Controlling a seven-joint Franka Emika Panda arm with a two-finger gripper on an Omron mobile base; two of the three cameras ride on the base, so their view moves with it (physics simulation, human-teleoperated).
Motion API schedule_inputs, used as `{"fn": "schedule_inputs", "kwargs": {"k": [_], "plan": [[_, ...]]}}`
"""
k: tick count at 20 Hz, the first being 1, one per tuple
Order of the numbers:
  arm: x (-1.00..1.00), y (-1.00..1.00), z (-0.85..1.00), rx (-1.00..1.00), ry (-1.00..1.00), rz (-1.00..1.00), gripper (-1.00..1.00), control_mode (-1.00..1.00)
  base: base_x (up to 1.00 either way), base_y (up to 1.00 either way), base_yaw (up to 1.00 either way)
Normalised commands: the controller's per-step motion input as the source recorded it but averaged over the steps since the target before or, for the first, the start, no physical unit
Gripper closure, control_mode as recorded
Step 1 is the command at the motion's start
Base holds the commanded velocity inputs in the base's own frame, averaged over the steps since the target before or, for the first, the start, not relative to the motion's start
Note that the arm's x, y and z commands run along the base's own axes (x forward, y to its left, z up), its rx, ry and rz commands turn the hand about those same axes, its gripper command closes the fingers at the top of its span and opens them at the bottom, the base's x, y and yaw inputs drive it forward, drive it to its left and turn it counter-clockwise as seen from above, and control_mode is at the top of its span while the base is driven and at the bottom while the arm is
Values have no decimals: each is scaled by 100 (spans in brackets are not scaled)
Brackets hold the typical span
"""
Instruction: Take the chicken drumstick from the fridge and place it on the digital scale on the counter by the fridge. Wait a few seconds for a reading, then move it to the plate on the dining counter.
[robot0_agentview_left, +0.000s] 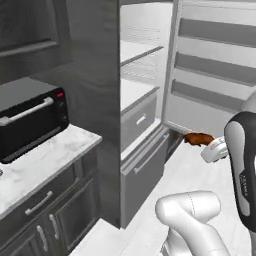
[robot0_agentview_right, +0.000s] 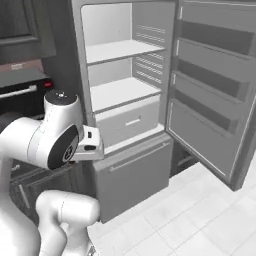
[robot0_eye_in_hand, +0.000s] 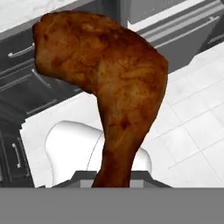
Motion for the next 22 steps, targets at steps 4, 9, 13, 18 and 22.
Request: {"fn": "schedule_inputs", "kwargs": {"k": [4,9,13,18,22], "plan": [[0,0,0,0,0,0,100,100,0,4,-99],[0,0,0,0,0,0,100,100,0,8,-97],[0,0,0,0,0,0,100,100,0,6,-91],[0,0,0,0,0,0,100,100,0,12,-78],[0,0,0,0,0,0,100,100,0,1,-70]]}}
